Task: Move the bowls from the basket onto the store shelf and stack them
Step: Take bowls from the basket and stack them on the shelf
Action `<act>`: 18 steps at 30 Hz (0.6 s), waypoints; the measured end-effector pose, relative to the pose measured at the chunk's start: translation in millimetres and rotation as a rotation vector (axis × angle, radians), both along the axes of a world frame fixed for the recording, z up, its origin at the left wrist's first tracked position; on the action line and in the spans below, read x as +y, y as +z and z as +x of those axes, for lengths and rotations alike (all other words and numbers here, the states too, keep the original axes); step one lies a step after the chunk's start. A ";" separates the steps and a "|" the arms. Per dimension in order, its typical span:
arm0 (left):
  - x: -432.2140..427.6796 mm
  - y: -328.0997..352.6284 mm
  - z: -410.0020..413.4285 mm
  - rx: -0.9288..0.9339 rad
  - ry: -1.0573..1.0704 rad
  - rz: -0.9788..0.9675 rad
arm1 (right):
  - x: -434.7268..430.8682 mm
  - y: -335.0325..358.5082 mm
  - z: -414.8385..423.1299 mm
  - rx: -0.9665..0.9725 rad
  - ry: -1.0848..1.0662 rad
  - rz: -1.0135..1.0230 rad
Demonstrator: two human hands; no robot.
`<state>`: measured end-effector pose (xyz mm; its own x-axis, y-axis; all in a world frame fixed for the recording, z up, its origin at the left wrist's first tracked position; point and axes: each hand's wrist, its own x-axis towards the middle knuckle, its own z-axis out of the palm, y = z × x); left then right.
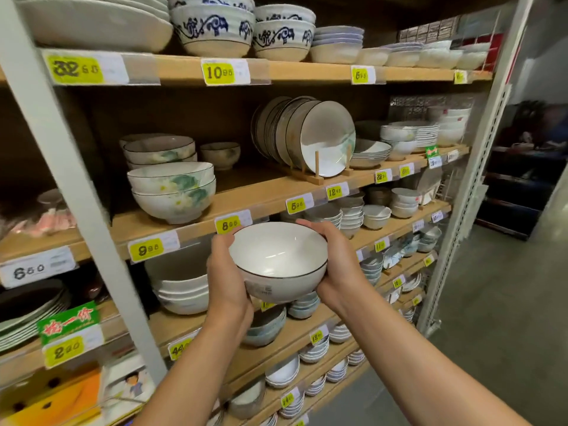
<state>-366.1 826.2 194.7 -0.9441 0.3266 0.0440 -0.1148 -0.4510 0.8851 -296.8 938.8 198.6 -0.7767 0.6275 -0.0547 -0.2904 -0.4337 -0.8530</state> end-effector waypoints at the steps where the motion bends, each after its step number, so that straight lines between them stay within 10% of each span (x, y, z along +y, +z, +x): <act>1: 9.2 2.6 -7.6 -0.009 0.003 0.003 | 9.0 2.6 -8.3 -0.005 0.000 0.005; 18: 130.7 42.6 -157.8 -0.030 0.168 -0.017 | 136.9 50.3 -175.0 -0.044 0.054 0.026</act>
